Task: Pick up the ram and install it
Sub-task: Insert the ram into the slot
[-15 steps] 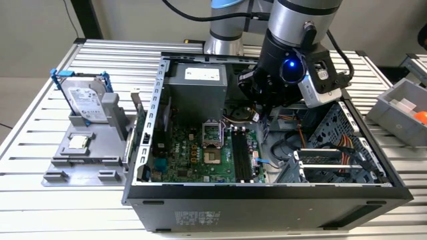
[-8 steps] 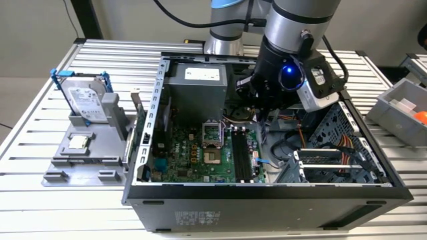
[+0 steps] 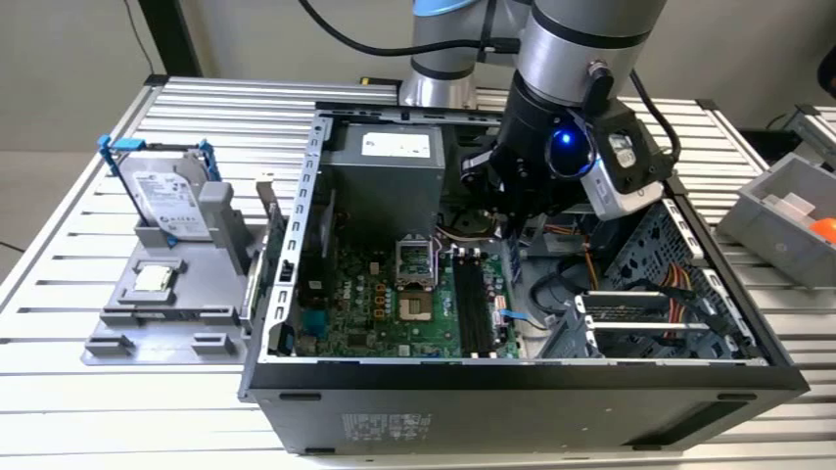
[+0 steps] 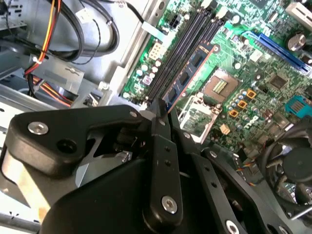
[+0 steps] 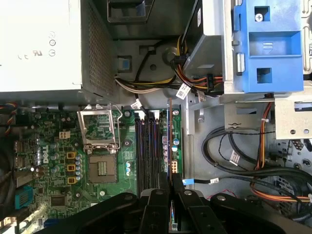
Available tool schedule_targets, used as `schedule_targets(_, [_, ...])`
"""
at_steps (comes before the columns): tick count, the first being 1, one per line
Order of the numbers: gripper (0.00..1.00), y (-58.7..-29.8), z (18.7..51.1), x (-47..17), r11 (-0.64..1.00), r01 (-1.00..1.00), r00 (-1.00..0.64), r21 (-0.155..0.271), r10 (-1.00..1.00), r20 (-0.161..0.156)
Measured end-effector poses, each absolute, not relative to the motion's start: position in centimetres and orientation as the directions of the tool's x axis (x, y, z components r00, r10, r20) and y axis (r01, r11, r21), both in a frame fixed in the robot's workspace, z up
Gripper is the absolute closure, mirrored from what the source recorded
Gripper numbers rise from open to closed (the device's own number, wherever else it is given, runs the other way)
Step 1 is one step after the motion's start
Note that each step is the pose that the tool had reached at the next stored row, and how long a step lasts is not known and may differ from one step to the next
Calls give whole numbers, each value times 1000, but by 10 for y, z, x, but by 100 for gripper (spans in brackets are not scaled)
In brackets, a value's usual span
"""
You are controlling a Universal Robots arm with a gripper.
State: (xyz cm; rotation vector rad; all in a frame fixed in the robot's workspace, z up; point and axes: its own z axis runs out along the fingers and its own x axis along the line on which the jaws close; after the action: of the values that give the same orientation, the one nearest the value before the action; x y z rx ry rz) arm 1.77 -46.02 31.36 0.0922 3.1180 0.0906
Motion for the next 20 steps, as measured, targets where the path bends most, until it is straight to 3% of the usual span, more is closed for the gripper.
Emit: schedule_targets(20, [100, -460, 313, 18, 997, 56, -998, 59, 57, -19])
